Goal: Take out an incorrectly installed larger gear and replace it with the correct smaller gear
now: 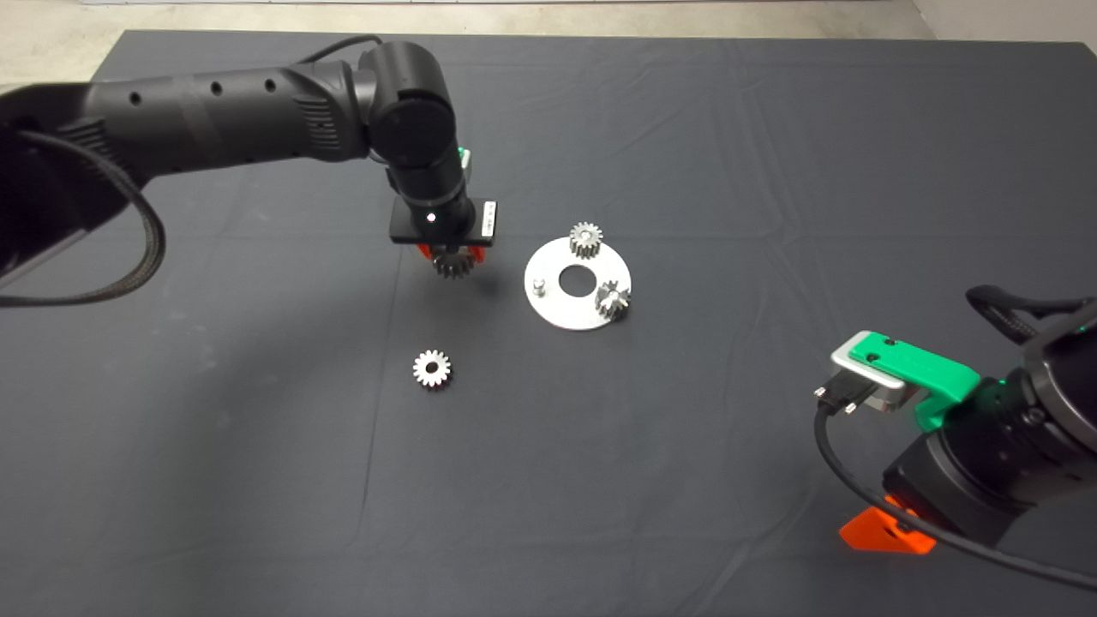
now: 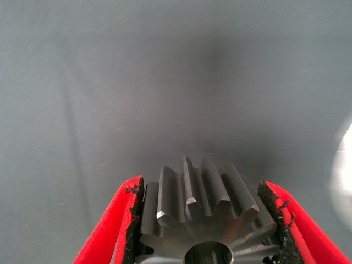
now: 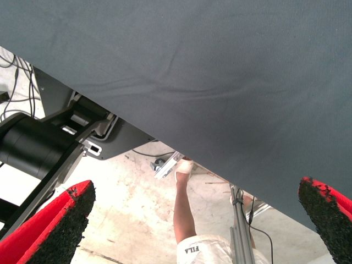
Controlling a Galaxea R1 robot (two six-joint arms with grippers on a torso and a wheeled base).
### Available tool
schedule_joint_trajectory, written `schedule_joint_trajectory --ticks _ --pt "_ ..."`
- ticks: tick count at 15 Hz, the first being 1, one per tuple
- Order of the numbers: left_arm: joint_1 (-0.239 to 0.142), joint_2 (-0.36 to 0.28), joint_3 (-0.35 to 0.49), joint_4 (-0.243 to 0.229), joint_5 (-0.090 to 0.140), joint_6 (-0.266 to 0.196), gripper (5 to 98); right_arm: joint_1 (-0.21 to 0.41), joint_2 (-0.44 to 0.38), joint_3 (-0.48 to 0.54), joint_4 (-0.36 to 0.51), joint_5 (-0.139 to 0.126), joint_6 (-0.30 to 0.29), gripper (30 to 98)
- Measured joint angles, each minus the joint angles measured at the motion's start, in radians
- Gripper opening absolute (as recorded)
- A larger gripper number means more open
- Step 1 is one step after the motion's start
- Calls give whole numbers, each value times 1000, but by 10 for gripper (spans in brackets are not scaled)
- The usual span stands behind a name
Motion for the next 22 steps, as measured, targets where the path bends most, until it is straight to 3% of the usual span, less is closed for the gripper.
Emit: schedule_joint_trajectory --ticks 3,8,22 --pt "31 -21 -8 0 14 19 457 0 0 0 0 0 0 976" --pt "24 -6 -7 0 3 18 457 0 0 0 0 0 0 976" --pt "24 -12 -7 0 4 19 497 0 0 0 0 0 0 976"
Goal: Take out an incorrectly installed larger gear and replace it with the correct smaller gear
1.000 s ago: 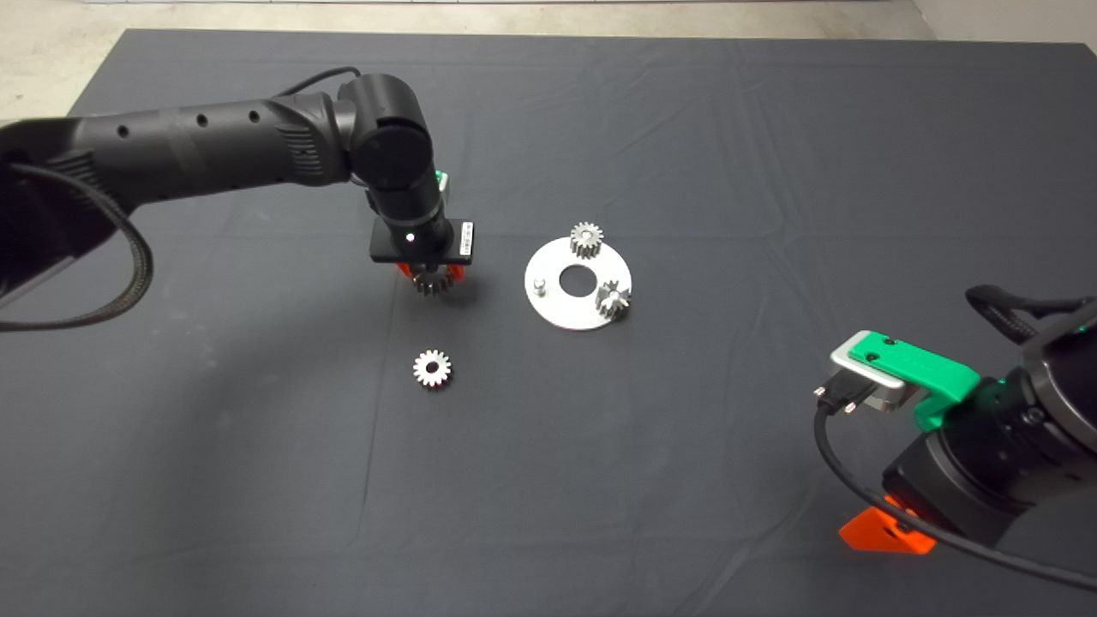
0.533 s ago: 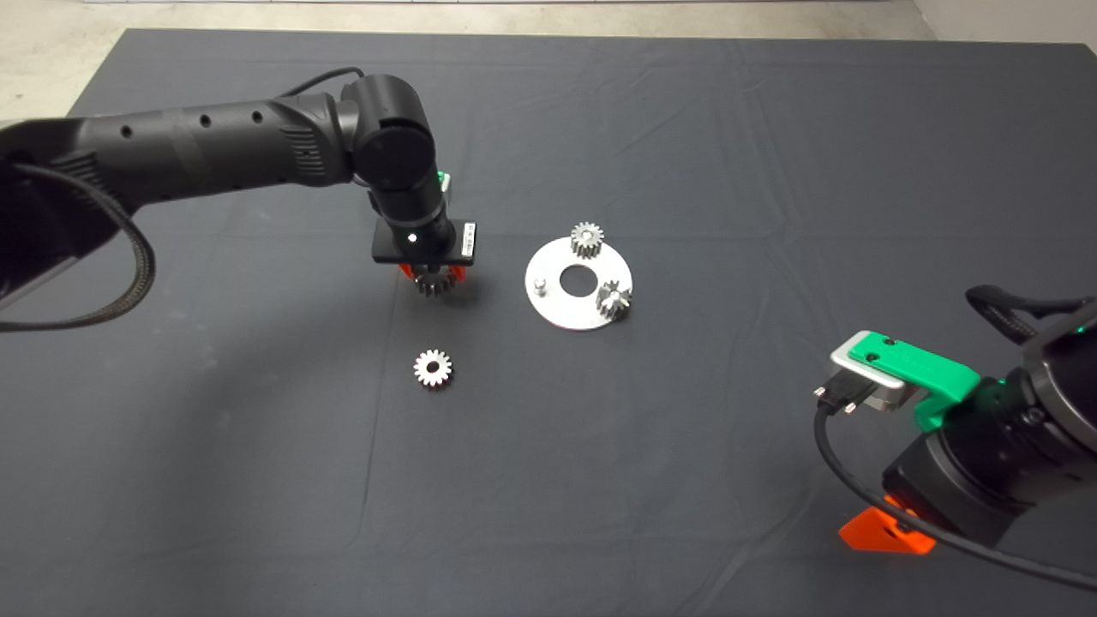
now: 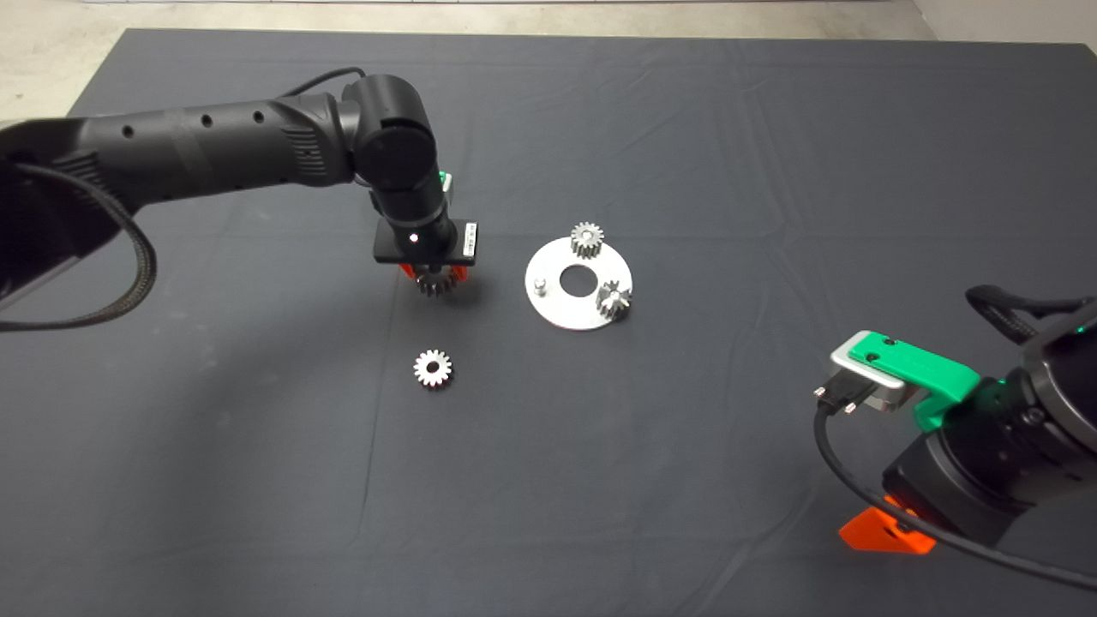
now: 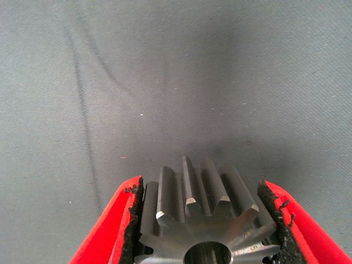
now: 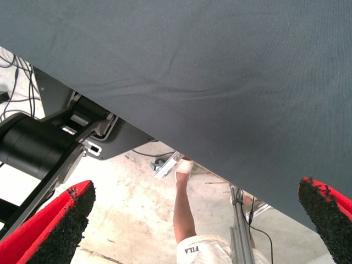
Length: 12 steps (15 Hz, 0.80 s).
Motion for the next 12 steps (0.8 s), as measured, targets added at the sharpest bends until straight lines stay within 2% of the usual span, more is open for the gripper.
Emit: schedule_joint_trajectory --ticks 3,8,10,12 --pt "-8 0 0 0 0 0 497 0 0 0 0 0 0 976" --pt "-11 -9 4 0 0 0 573 0 0 0 0 0 0 976" --pt "-11 -29 27 -1 -4 0 584 0 0 0 0 0 0 976" --pt "-11 -53 88 -1 11 -3 634 0 0 0 0 0 0 976"
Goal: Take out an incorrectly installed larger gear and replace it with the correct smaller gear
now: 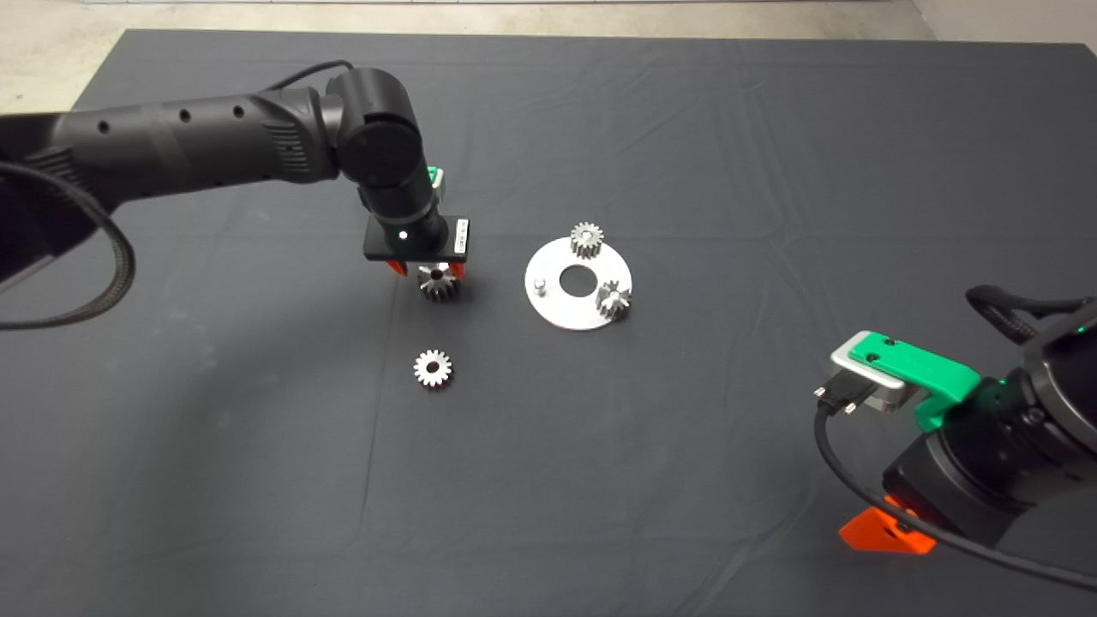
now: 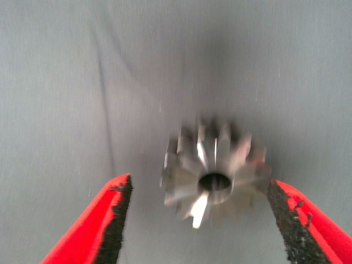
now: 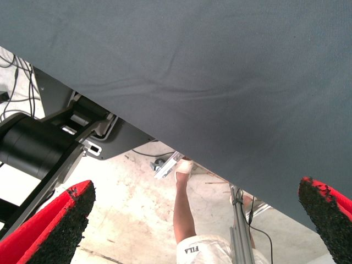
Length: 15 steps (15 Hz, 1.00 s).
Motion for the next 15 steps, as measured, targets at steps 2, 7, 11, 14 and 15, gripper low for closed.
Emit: schedule_joint_trajectory --ticks 2,7,11,14,15 --pt "-1 -25 78 -2 26 -28 634 0 0 0 0 0 0 976" --pt "-44 -106 344 -34 61 -194 733 0 0 0 0 0 0 976" --pt "-47 -158 469 -60 70 -290 782 0 0 0 0 0 0 976" --pt "-47 -168 527 -63 69 -344 783 0 0 0 0 0 0 976" --pt "-47 -167 543 -63 69 -359 817 0 0 0 0 0 0 976"
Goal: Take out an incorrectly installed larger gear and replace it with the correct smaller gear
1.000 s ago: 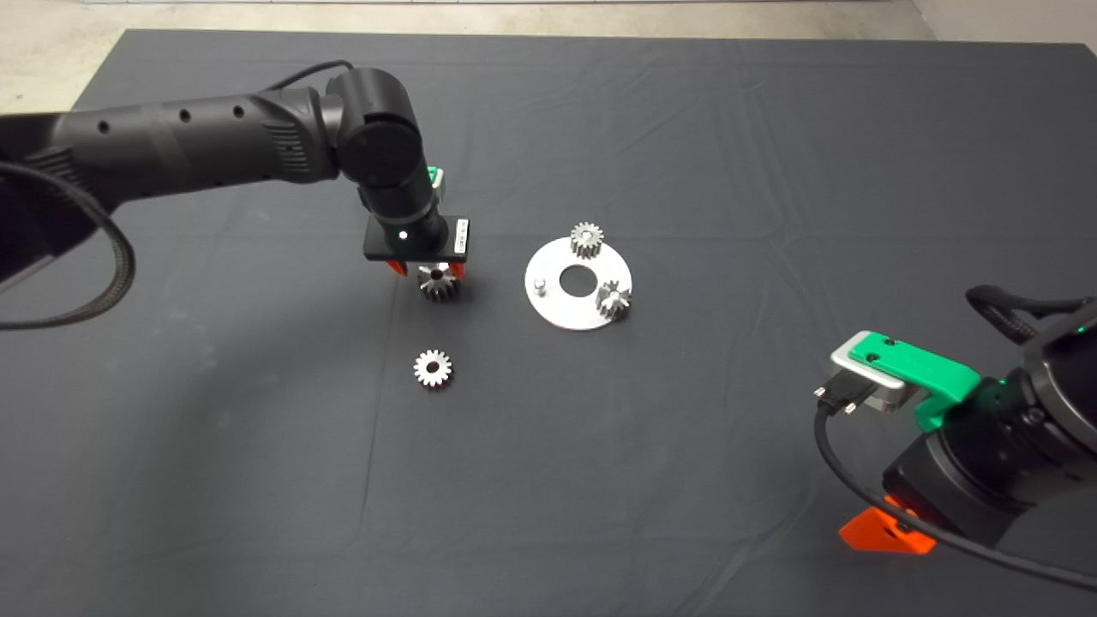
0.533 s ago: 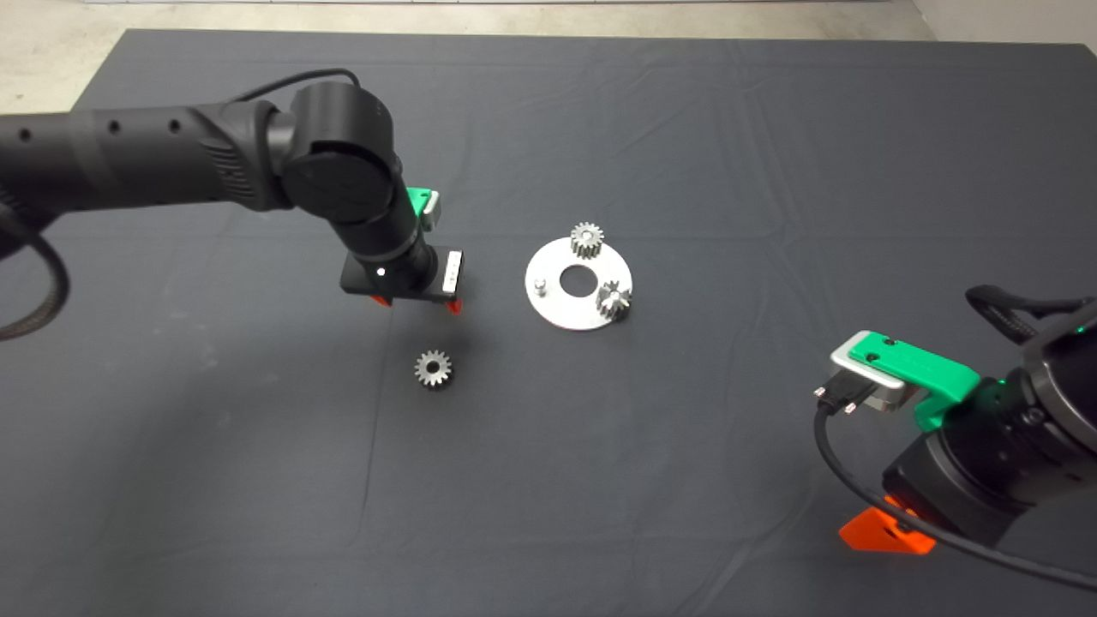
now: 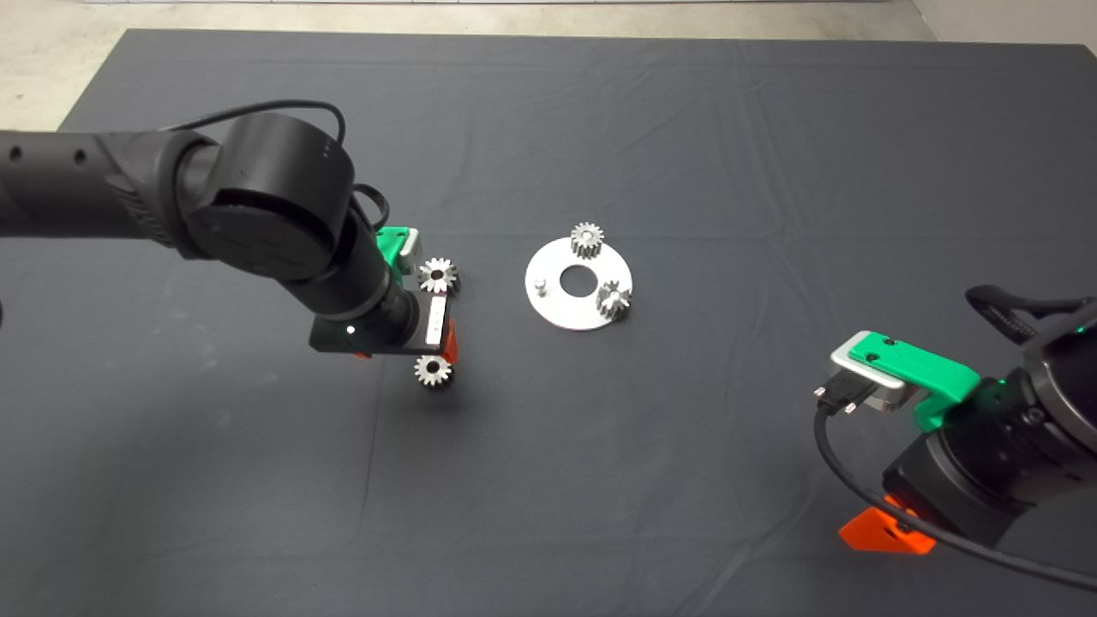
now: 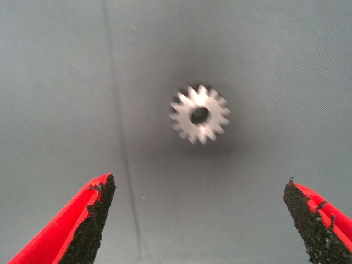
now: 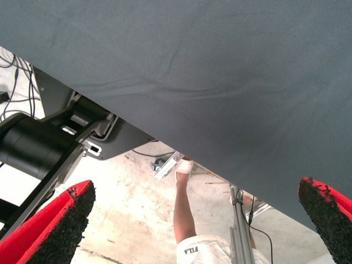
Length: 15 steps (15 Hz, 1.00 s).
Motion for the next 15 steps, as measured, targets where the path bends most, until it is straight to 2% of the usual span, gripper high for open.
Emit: schedule_joint_trajectory --ticks 6,9,13,15 --pt "5 2 20 -1 -24 -20 831 0 0 0 0 0 0 976" --pt "38 2 -18 12 -27 -20 831 0 0 0 0 0 0 976" --pt "103 3 -22 81 -47 -19 831 0 0 0 0 0 0 976" --pt "121 3 -22 104 -50 -20 831 0 0 0 0 0 0 976"
